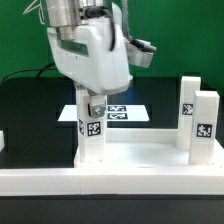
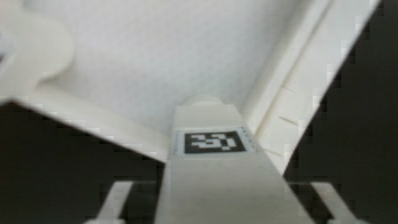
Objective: Assemble desk
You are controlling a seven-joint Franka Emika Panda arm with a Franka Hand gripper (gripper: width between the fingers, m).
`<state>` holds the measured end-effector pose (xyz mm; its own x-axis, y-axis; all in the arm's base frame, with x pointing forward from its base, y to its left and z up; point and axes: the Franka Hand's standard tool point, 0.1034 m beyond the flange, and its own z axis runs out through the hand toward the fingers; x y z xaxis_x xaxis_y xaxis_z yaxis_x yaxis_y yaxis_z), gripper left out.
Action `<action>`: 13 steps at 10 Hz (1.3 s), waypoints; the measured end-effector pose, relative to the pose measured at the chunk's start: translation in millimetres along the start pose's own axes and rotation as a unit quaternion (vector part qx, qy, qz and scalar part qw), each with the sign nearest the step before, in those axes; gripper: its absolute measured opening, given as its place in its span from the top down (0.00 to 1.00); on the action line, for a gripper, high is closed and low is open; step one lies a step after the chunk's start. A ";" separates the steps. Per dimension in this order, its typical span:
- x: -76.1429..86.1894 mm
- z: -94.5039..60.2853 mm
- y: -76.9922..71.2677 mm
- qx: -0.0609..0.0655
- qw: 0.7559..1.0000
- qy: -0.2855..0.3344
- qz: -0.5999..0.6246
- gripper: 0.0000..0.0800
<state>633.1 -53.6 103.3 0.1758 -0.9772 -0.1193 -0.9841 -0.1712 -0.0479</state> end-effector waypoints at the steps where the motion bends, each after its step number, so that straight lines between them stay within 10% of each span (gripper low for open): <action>1: -2.1 0.8 -2.2 0.007 0.996 -0.010 0.092 0.64; 7: -1.4 3.3 -2.3 0.012 0.969 -0.012 0.245 0.59; 10: -2.3 2.3 -3.1 0.013 0.970 -0.012 0.241 0.24; 13: -20.1 -53.1 -13.7 0.046 0.972 -0.030 0.228 0.19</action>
Offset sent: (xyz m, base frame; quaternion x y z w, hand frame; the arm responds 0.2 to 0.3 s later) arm -0.0033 0.0015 -0.0012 0.0029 0.0225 0.2640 0.9643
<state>641.7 -38.2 159.0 -0.2732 -0.9395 -0.2064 -0.9544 0.2917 -0.0643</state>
